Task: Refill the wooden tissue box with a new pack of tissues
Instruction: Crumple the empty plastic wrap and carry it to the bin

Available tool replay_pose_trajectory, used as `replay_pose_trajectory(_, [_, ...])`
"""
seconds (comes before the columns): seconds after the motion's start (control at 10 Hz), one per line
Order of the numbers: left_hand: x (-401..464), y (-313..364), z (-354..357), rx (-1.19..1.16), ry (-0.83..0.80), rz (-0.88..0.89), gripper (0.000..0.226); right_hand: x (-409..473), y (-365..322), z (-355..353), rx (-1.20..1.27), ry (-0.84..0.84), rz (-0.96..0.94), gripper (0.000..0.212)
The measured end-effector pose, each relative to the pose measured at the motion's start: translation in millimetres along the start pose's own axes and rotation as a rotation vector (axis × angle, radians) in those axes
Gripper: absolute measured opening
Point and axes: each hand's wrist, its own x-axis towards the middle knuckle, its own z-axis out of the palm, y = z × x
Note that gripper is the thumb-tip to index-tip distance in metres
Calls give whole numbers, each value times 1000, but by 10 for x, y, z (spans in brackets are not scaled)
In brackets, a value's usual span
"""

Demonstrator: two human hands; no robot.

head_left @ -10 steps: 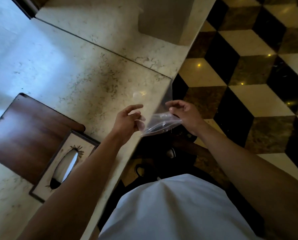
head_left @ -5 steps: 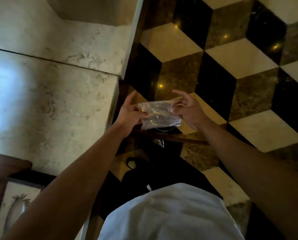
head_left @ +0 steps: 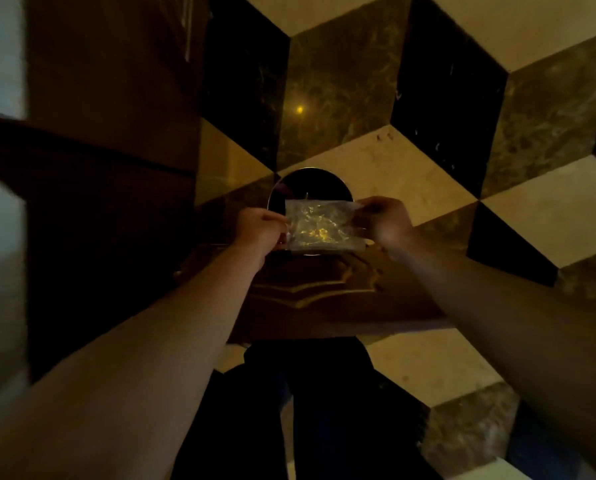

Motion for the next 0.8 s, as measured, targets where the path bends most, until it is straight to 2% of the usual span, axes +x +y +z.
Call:
replay_pose_trajectory(0.2, [1013, -140, 322, 171, 68, 87, 26, 972, 307, 337, -133, 0, 19, 20])
replay_pose_trajectory(0.3, [1406, -217, 455, 340, 115, 134, 28, 1344, 490, 509, -213, 25, 49, 32])
replay_pose_trajectory(0.4, [1505, -260, 522, 416, 163, 138, 14, 1445, 595, 581, -293, -4, 54, 36])
replay_pose_trajectory(0.5, [1524, -328, 594, 600, 210, 170, 15, 1460, 656, 671, -323, -52, 43, 40])
replay_pose_trajectory(0.7, [1468, -314, 550, 590, 159, 112, 37, 1383, 590, 699, -393, -63, 2, 48])
replay_pose_trajectory(0.8, [1383, -262, 493, 584, 129, 136, 39, 1331, 507, 644, -408, -45, -5, 46])
